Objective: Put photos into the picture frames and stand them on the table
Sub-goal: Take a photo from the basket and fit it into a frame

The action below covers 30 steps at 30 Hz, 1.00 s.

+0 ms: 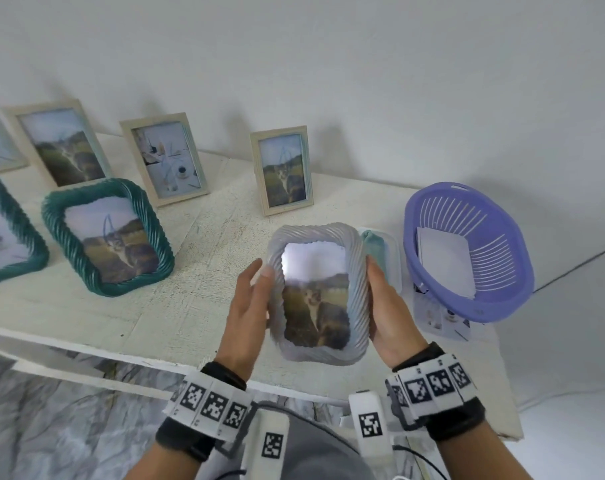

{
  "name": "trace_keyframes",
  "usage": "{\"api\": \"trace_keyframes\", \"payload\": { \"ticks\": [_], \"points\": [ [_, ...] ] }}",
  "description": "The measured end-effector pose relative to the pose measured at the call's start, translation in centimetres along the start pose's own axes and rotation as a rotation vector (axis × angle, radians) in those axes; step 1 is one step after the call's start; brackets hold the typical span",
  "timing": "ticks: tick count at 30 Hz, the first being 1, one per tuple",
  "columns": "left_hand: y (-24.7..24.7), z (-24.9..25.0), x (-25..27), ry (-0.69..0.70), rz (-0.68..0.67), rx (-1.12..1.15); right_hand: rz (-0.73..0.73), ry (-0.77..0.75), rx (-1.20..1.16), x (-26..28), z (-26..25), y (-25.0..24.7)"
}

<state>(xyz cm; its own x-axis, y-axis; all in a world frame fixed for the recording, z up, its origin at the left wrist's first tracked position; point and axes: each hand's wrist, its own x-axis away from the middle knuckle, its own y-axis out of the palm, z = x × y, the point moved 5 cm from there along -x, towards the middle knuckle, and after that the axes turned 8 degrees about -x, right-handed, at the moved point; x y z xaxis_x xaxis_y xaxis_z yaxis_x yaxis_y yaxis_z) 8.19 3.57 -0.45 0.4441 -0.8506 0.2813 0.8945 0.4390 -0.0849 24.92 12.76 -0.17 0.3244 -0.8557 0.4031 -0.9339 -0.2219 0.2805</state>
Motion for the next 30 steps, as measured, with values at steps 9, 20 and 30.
{"api": "trace_keyframes", "payload": {
  "ticks": [9,20,30],
  "points": [
    [-1.0,0.7,-3.0,-0.179,-0.161,0.045,-0.169,0.051,-0.012,-4.4,0.0,1.4],
    [-4.3,3.8,-7.4,-0.089,0.086,-0.006,-0.132,-0.448,0.554,-10.6,-3.8,7.6],
    [-5.2,2.1,-9.6,-0.132,0.110,0.005,-0.230,-0.501,0.801,-13.7,-2.8,9.0]
  ]
}}
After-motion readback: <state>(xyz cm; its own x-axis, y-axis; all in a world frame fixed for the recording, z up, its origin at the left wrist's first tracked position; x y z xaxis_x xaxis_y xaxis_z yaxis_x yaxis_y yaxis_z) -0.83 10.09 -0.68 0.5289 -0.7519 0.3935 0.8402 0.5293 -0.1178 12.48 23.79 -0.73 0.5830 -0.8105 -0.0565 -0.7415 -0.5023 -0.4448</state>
